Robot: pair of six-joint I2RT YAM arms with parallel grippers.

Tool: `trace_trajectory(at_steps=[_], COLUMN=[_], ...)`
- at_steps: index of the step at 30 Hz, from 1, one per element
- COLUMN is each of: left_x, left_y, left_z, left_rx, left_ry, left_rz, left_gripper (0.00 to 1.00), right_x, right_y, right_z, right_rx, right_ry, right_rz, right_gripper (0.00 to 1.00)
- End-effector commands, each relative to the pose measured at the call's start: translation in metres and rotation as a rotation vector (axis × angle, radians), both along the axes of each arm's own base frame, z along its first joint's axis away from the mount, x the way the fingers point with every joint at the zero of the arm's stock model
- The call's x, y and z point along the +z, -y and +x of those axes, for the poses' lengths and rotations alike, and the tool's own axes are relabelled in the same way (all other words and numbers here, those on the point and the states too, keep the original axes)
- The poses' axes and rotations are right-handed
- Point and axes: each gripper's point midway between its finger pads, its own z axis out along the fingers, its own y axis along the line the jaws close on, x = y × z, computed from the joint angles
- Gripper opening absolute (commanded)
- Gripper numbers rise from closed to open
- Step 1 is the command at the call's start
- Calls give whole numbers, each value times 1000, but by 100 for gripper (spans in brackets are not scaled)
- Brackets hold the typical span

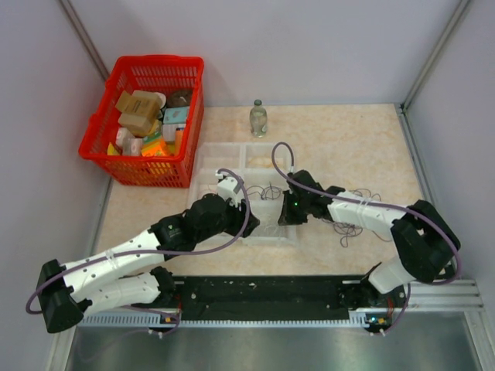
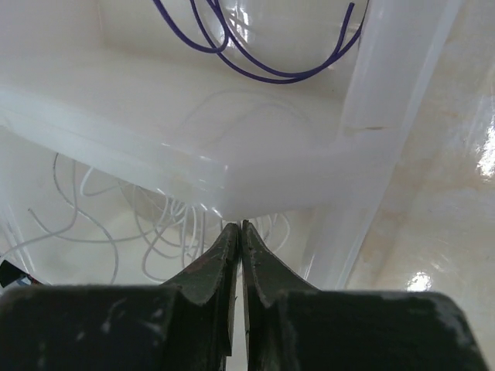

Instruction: Untangle the cables

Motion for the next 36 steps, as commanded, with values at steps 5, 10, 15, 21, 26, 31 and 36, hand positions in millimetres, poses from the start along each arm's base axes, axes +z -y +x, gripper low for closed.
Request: trace_trajectory(at_steps=[5, 10, 15, 21, 26, 31, 36], left_x=[27, 32, 31, 31, 32, 33, 31], left_y=[6, 10, 13, 13, 10, 10, 13], left_z=[4, 7, 6, 6, 4, 3, 4], left_rx=[0, 5, -6, -10, -8, -20, -22], left_ry=[52, 67, 60, 58, 61, 60, 62], left_rz=[-76, -97, -99, -100, -98, -98, -98], left_gripper=[57, 57, 57, 57, 57, 57, 57], right_x=[23, 46, 61, 70, 66, 62, 53], right_y=[-7, 3, 10, 13, 13, 38, 9], right_z=[16, 15, 10, 13, 11, 6, -7], right_rx=[54, 41, 35, 40, 57, 5, 113], right_ry=[130, 164, 194, 218, 202, 200, 161], right_rz=[-60, -72, -62, -77, -91, -178, -30], right_gripper=[17, 29, 48, 51, 44, 39, 32])
